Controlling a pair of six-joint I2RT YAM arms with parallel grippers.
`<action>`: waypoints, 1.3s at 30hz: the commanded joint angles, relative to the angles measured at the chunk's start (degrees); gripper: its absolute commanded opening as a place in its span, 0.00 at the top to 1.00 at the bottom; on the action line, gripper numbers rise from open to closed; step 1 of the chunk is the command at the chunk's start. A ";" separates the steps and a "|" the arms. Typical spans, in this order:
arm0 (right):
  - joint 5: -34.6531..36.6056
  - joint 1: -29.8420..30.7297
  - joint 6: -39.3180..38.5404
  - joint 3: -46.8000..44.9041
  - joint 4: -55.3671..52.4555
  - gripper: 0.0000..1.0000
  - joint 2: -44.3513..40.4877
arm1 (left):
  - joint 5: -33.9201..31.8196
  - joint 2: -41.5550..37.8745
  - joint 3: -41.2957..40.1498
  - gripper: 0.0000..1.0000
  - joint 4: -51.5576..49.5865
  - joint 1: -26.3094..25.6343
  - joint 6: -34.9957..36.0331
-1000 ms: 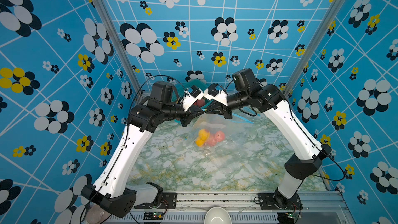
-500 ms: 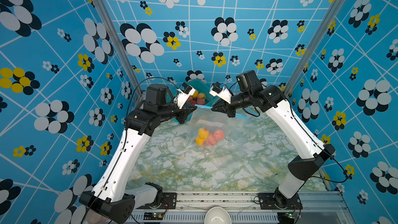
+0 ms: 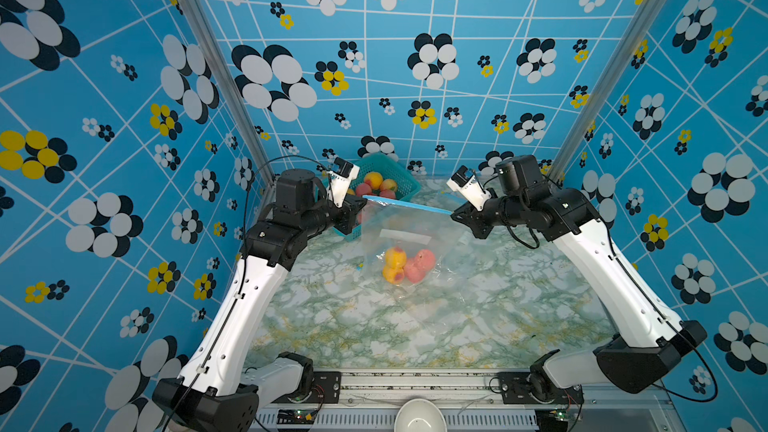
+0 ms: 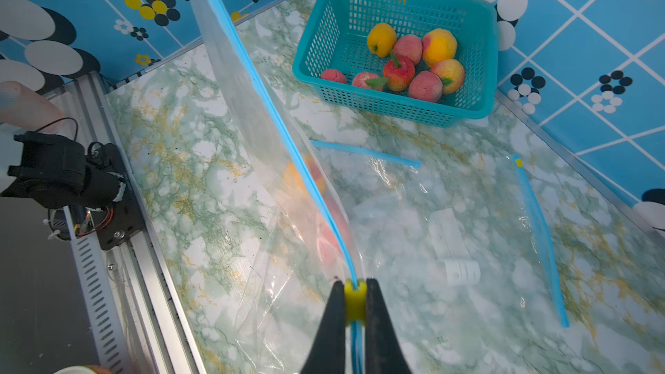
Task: Place the peach in a zip-top bag and seal the zipper
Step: Zip the zipper on the zipper food storage bag, then place the zipper food storage bag at the center of the board.
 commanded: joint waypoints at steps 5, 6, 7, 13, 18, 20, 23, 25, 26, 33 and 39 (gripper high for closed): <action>6.63 -1.71 2.37 -2.85 -1.76 0.96 -2.35 | -1.91 -0.86 -0.68 1.00 2.89 1.40 -1.73; 6.75 -1.70 2.62 -2.76 -1.65 0.96 -2.18 | -1.41 -0.82 -0.84 1.00 2.92 1.30 -1.71; 6.85 -1.75 2.78 -2.52 -1.70 0.96 -1.84 | -1.28 -0.93 -0.98 1.00 2.96 1.37 -1.86; 1.72 -1.21 5.44 0.97 0.78 0.96 -0.63 | -1.81 -2.11 0.46 1.00 1.98 1.05 -5.94; -6.17 5.46 7.31 3.08 5.45 0.94 -0.47 | -8.60 -3.94 6.61 1.00 -3.58 1.04 -10.25; -9.29 10.01 6.84 3.48 7.07 0.93 0.45 | -11.76 -5.02 8.24 1.00 -6.00 1.04 -10.90; -13.39 15.94 8.29 3.31 11.11 0.92 2.82 | -18.48 -6.94 9.19 1.00 -9.34 1.16 -11.52; -15.43 19.05 9.83 3.56 13.84 0.92 5.12 | -23.08 -8.20 9.72 1.00 -11.45 1.51 -11.83; -16.33 20.59 10.49 4.16 14.99 0.92 6.52 | -26.00 -8.87 10.21 1.00 -12.63 1.72 -12.06; -21.68 27.29 15.98 9.10 21.56 0.93 14.10 | -45.32 -11.98 13.22 1.00 -22.27 2.30 -13.07; -17.55 27.30 26.34 9.22 33.75 0.91 20.34 | -52.19 -12.44 4.24 1.00 -25.75 7.68 -15.69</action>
